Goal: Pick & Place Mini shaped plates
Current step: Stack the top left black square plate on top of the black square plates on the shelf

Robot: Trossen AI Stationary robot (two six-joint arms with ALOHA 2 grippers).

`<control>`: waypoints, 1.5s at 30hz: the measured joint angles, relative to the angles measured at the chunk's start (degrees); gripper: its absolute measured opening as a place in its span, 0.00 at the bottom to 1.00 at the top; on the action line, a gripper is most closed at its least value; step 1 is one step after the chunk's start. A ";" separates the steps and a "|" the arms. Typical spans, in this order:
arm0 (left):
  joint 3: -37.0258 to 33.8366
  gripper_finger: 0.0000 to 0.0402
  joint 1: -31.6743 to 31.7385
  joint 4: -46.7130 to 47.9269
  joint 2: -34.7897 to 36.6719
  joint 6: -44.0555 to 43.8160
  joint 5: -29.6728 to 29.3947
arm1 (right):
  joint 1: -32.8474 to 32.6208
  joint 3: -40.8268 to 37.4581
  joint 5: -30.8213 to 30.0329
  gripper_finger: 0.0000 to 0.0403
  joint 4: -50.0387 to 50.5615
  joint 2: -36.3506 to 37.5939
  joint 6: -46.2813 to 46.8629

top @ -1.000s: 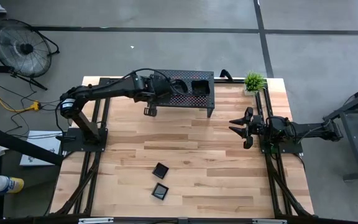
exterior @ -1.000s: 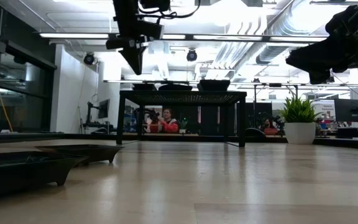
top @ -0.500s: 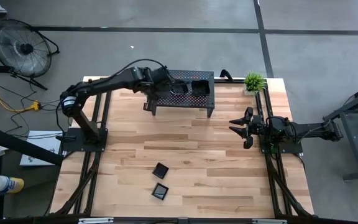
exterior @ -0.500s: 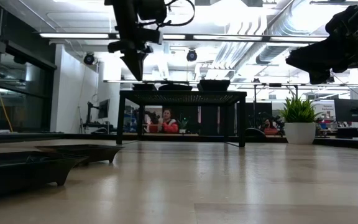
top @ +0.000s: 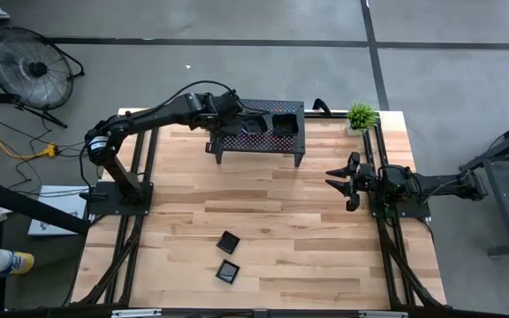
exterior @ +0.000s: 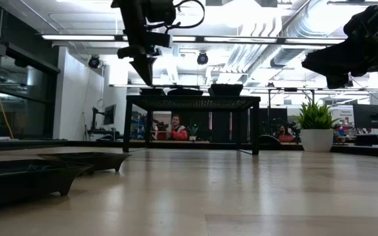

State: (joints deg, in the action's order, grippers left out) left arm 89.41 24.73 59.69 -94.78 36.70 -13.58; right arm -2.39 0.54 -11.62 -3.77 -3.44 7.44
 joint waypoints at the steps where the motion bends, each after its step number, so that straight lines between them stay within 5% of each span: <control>1: 0.00 0.00 0.02 0.01 0.00 -0.06 0.01 | 0.00 0.00 0.00 0.32 0.00 0.00 0.00; 12: 0.00 0.00 0.00 1.31 0.00 0.37 10.47 | 0.00 0.00 0.00 0.32 -0.06 0.00 0.00; 45: 0.00 0.00 3.63 -0.04 -0.04 1.51 14.75 | -0.01 0.00 0.02 0.32 0.00 -0.02 0.00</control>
State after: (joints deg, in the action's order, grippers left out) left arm 89.41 28.36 59.66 -94.83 38.21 1.17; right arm -2.40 0.54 -11.60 -3.77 -3.46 7.44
